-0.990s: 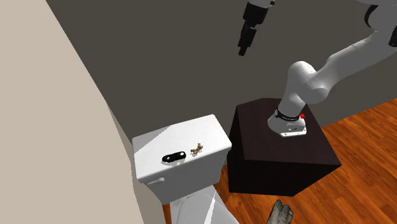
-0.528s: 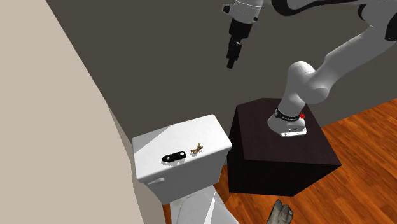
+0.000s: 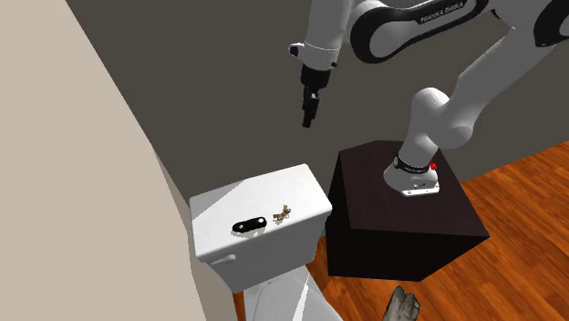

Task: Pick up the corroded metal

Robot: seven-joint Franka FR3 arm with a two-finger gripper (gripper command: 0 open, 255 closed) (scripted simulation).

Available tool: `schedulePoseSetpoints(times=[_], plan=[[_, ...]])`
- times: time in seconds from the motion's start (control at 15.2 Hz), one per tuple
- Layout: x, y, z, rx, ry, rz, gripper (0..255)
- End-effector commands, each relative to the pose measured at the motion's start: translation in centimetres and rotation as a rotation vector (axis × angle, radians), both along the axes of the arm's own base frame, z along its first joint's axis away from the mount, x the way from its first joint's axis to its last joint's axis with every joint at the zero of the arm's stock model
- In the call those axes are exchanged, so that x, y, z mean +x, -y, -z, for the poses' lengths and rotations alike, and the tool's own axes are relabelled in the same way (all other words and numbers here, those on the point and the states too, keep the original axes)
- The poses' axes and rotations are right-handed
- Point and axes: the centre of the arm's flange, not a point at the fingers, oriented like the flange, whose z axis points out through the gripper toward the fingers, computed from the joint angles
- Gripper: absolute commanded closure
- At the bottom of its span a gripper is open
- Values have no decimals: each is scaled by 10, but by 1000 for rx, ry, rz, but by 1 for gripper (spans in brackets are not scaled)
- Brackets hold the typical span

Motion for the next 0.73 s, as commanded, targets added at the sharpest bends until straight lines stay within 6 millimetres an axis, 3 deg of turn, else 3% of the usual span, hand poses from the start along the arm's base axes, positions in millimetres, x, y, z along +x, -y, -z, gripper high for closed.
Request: schedulePoseSetpoints(times=[0.0, 0.66], plan=[[17, -15, 19, -4, -9, -18, 0], [94, -79, 113, -26, -59, -106, 0]])
